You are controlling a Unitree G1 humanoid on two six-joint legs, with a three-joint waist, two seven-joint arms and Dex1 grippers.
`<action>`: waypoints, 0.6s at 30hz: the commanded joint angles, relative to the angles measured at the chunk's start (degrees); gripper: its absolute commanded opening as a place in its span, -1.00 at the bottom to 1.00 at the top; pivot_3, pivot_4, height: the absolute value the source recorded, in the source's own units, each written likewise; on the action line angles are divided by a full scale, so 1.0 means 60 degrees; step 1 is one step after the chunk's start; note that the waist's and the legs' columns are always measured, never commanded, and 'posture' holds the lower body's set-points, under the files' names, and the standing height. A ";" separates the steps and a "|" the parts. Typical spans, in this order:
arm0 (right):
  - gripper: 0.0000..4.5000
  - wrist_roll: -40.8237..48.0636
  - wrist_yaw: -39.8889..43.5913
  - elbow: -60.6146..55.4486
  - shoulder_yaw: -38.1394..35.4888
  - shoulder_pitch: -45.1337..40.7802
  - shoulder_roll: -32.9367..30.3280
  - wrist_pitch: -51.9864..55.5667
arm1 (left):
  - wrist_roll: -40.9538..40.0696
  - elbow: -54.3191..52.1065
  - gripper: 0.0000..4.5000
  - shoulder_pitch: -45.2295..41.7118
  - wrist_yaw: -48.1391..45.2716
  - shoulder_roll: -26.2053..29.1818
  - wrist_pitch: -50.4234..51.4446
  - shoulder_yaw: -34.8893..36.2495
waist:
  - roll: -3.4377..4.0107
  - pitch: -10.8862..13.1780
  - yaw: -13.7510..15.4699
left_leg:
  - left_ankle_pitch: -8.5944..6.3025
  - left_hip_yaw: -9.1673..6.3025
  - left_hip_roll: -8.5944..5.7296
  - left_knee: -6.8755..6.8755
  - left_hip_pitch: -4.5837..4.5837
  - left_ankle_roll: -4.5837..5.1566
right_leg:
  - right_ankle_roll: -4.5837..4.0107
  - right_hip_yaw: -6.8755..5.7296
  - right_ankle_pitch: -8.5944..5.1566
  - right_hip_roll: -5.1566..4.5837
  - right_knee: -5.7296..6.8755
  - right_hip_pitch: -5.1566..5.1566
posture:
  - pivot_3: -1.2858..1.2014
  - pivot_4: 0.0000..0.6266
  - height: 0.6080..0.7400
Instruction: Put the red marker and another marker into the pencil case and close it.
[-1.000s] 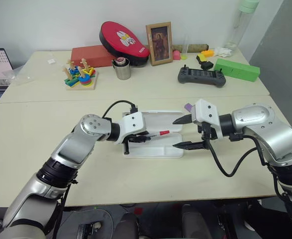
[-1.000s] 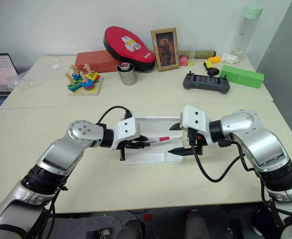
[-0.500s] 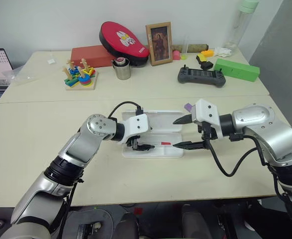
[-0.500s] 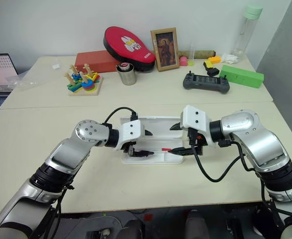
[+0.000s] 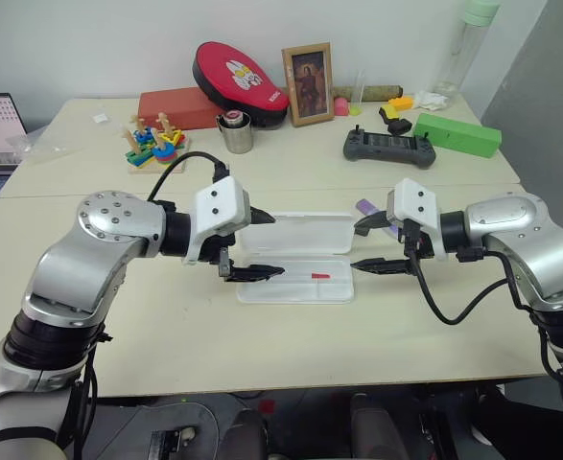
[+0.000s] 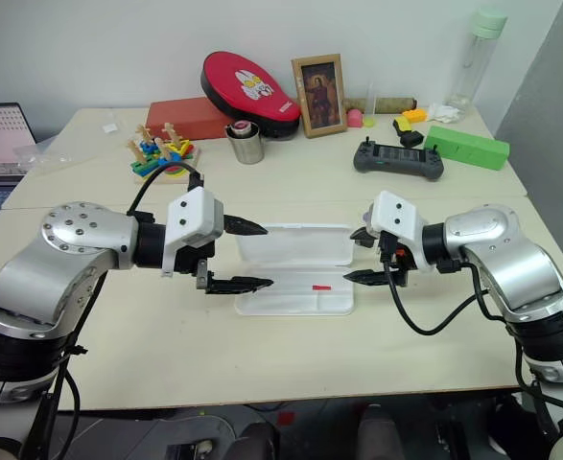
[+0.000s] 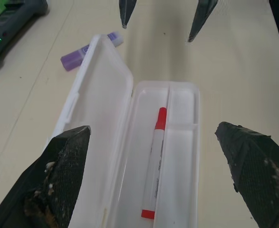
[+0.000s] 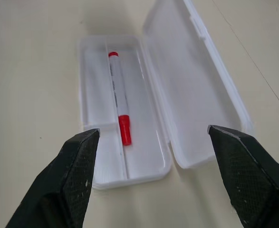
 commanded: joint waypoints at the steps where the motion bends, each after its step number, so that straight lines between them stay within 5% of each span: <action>1: 0.69 -0.0511 -0.0313 0.0547 -0.0251 -0.0413 -0.0121 -0.0413 | 0.0235 -0.0361 0.99 -0.0341 0.0363 0.0392 -0.0293 0.0358 | 0.0000 0.0000 -0.0005 | 0.0001 0.0002 0.0000 0.0000 0.0001 -0.0002 | 0.0000 0.0002 0.0000 0.0000 0.0000 0.0000 | 0.03 -0.52 1.00; 18: 0.69 -0.2265 -0.2313 0.4554 -0.0287 -0.1090 0.1277 -0.0829 | 0.0468 -0.0452 0.99 -0.1605 0.2638 -0.0568 0.1103 -0.0021 | 0.0001 0.0001 -0.0096 | 0.0003 0.0008 0.0000 -0.0005 -0.0004 -0.0006 | -0.0002 0.0004 0.0001 0.0000 -0.0018 0.0000 | 0.03 -0.52 1.00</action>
